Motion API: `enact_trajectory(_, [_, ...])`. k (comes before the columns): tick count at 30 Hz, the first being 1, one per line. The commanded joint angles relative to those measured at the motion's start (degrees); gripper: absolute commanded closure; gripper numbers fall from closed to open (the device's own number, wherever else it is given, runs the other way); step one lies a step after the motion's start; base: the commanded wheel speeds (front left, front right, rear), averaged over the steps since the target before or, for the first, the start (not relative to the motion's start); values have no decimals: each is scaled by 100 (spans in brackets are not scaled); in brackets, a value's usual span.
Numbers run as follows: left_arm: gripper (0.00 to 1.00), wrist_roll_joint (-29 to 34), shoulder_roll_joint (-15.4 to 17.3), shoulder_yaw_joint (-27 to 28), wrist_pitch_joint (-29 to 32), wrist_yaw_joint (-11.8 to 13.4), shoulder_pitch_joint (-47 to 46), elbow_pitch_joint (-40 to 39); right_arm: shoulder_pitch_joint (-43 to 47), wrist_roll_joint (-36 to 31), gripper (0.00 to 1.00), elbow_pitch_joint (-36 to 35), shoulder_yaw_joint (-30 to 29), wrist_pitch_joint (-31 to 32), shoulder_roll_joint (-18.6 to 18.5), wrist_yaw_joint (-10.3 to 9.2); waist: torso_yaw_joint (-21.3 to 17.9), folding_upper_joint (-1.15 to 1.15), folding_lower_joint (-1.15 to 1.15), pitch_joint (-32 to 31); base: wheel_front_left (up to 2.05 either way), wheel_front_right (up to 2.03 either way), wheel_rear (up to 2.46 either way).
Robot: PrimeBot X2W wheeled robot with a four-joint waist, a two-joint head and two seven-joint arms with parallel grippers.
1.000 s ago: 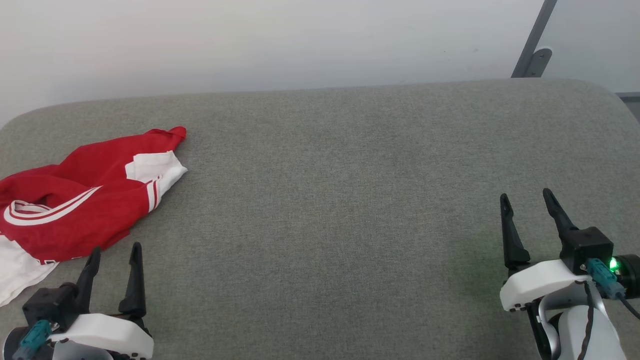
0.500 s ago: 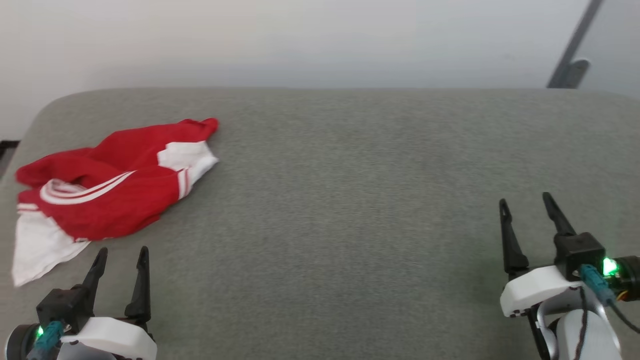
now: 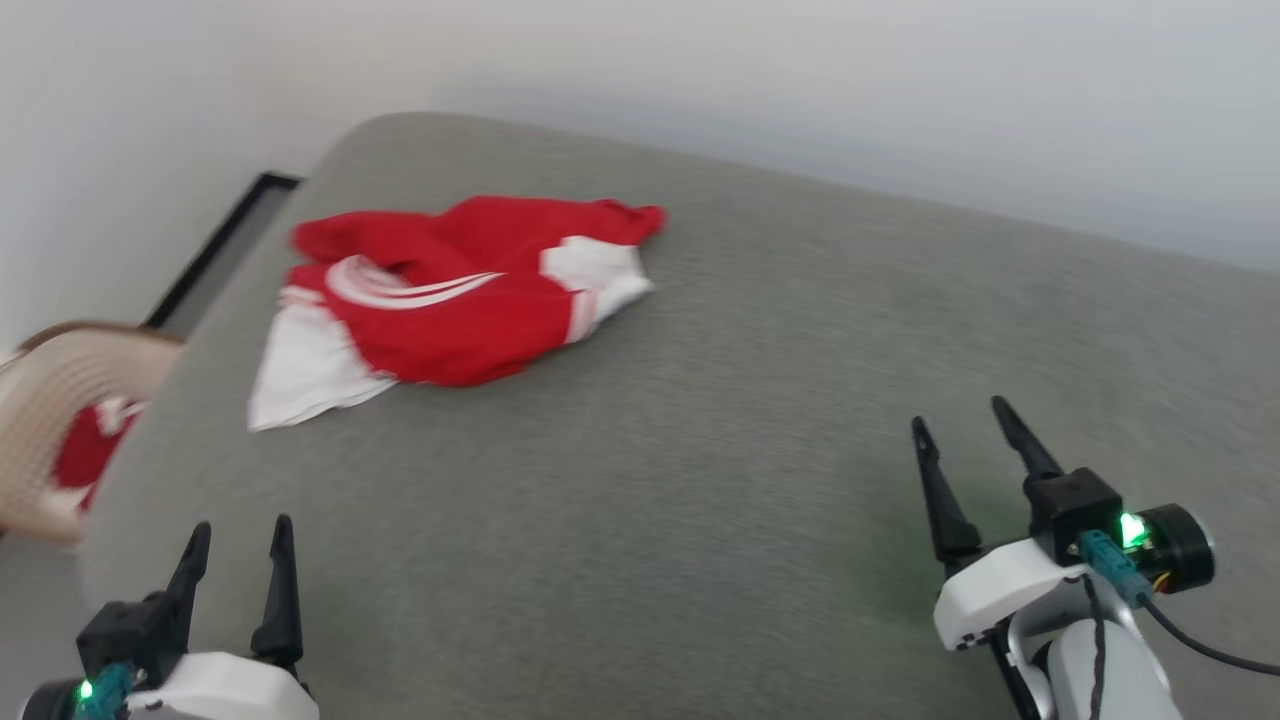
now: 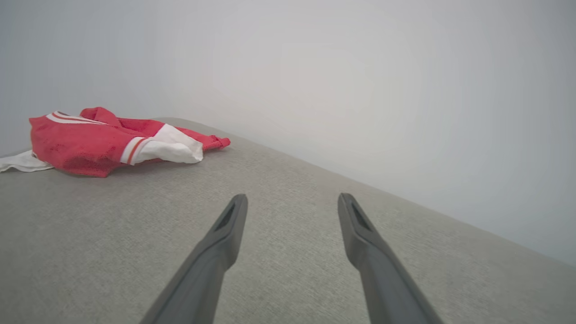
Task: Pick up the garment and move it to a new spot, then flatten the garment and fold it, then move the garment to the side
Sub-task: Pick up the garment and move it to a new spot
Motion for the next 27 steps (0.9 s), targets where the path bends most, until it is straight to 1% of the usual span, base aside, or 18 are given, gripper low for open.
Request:
enact_trajectory(1, [0,34,-43,44,-13,12,100,4,-39,61,0,40,40,-31,3,-4,458,0,0,-87,0,0,0])
enact_trajectory(6, [0,94,-211,318,-12,12,233,-55,-17,419,0,170,339,-30,1,-4,883,0,0,-202,0,0,0])
enact_trajectory(13, [0,108,-417,688,-13,12,437,-289,-260,882,0,446,862,-30,-7,-4,952,0,0,-133,0,0,0])
enact_trajectory(15, [0,110,-431,717,-13,12,476,-315,-336,958,0,481,909,-31,-4,-4,948,0,0,-123,0,0,0])
enact_trajectory(18, [0,123,-436,583,-13,12,432,-274,-331,1044,0,520,935,-31,-3,-4,923,0,0,-108,0,0,0])
enact_trajectory(20, [0,63,-346,387,-13,12,267,-218,-277,1071,0,489,883,-30,-5,-4,886,0,0,-78,0,0,0])
enact_trajectory(24, [0,-174,-16,-91,-13,12,-228,-153,-413,1020,0,445,987,-30,-4,-4,513,0,0,213,0,0,0])
enact_trajectory(27, [0,-460,431,-617,-13,12,-841,6,-542,975,0,423,1018,-31,-8,-4,177,0,0,514,0,0,0])
